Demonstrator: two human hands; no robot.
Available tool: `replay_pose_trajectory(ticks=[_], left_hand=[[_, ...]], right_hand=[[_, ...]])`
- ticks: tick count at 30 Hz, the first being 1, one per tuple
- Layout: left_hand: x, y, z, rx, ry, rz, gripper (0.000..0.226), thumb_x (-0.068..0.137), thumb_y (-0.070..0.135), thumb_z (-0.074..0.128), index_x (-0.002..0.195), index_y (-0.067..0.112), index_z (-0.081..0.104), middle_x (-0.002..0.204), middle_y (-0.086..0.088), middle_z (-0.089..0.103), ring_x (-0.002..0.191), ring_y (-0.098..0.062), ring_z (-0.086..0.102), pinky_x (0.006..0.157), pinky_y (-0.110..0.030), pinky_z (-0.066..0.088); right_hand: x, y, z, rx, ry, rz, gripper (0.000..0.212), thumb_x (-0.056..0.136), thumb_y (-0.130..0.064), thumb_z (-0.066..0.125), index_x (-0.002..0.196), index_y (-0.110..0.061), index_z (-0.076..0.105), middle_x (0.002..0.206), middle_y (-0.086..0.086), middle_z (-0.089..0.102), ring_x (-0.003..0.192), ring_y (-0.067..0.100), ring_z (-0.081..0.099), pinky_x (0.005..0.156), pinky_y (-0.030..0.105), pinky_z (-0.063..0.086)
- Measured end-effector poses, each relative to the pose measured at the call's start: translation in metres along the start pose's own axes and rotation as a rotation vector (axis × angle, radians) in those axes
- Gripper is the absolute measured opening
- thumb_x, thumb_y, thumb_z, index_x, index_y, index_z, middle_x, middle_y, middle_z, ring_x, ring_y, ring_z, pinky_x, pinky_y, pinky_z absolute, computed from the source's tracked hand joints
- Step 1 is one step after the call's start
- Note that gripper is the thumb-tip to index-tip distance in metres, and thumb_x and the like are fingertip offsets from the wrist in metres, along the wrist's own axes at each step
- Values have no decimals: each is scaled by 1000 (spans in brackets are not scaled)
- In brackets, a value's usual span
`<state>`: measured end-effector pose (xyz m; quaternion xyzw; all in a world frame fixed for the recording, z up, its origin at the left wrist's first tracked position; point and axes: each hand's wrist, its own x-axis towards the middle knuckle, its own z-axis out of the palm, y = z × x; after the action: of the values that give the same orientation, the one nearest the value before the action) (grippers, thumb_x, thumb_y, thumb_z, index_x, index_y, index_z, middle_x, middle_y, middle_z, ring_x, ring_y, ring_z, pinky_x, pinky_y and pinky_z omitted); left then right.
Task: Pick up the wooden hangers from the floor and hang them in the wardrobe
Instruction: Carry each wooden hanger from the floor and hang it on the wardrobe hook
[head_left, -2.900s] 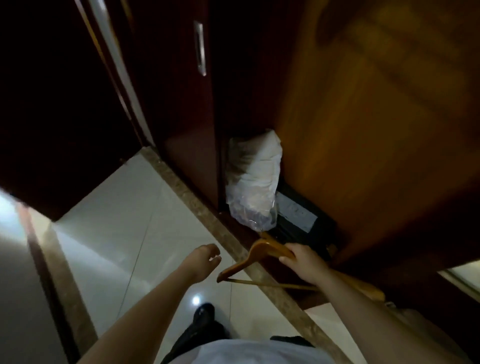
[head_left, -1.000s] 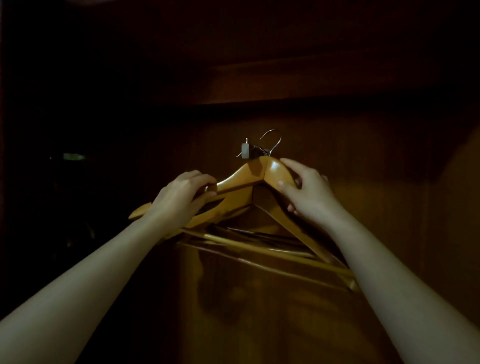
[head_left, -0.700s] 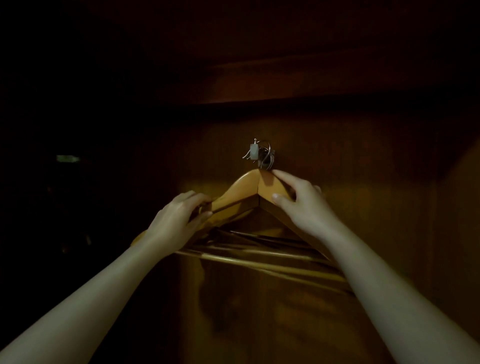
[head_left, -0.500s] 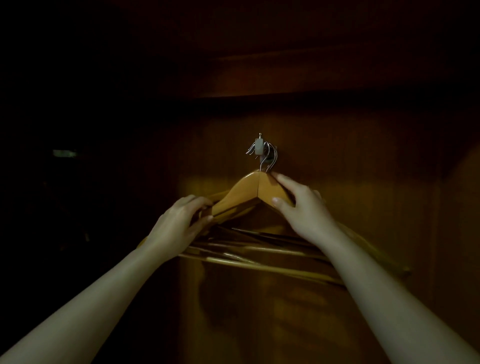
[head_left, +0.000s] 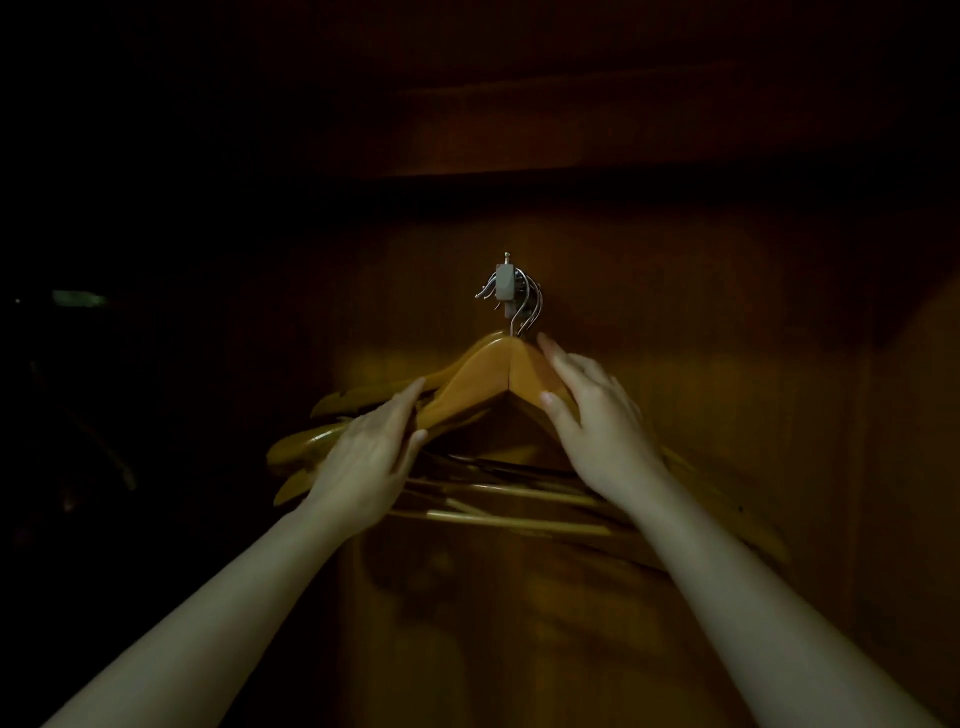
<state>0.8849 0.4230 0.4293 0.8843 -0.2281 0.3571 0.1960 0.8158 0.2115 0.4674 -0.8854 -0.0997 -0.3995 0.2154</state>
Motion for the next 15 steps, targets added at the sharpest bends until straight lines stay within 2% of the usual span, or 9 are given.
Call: replay_pose_trajectory(ticks=[2, 3, 7, 11, 15], left_hand=[[4, 3, 2, -29, 3, -8, 53, 100, 30, 33, 149, 24, 15, 155, -1, 25, 144, -17, 20, 116, -34, 15], [5, 3, 2, -42, 10, -9, 52, 100, 28, 34, 149, 23, 17, 155, -1, 24, 144, -16, 17, 117, -34, 13], [6, -2, -3, -43, 8, 40, 49, 99, 28, 36, 146, 20, 26, 150, -3, 35, 139, -19, 30, 114, -35, 24], [3, -3, -8, 15, -29, 74, 50, 98, 33, 34, 146, 21, 26, 148, -3, 38, 136, -19, 35, 109, -33, 31], [-2, 2, -17, 118, -29, 126, 49, 99, 28, 35, 146, 17, 26, 146, -5, 41, 132, -21, 42, 104, -33, 39]], right_hand=[[-1, 0, 3, 24, -17, 16, 58, 98, -32, 40, 145, -46, 9, 152, -9, 28, 138, 19, 32, 107, 45, 34], [-2, -1, 4, 28, -17, 24, 58, 98, -32, 39, 145, -48, 7, 154, -10, 26, 139, 20, 31, 107, 47, 34], [-7, -5, 3, -23, -14, 43, 57, 100, -35, 35, 146, -46, 4, 156, -10, 21, 140, 22, 30, 107, 48, 35], [-13, -13, -3, -88, -25, 57, 59, 100, -34, 35, 146, -44, 0, 156, -10, 20, 137, 25, 37, 103, 47, 39], [-17, -19, -16, -121, -46, 56, 57, 99, -30, 38, 148, -39, 9, 149, -4, 39, 126, 29, 48, 98, 44, 42]])
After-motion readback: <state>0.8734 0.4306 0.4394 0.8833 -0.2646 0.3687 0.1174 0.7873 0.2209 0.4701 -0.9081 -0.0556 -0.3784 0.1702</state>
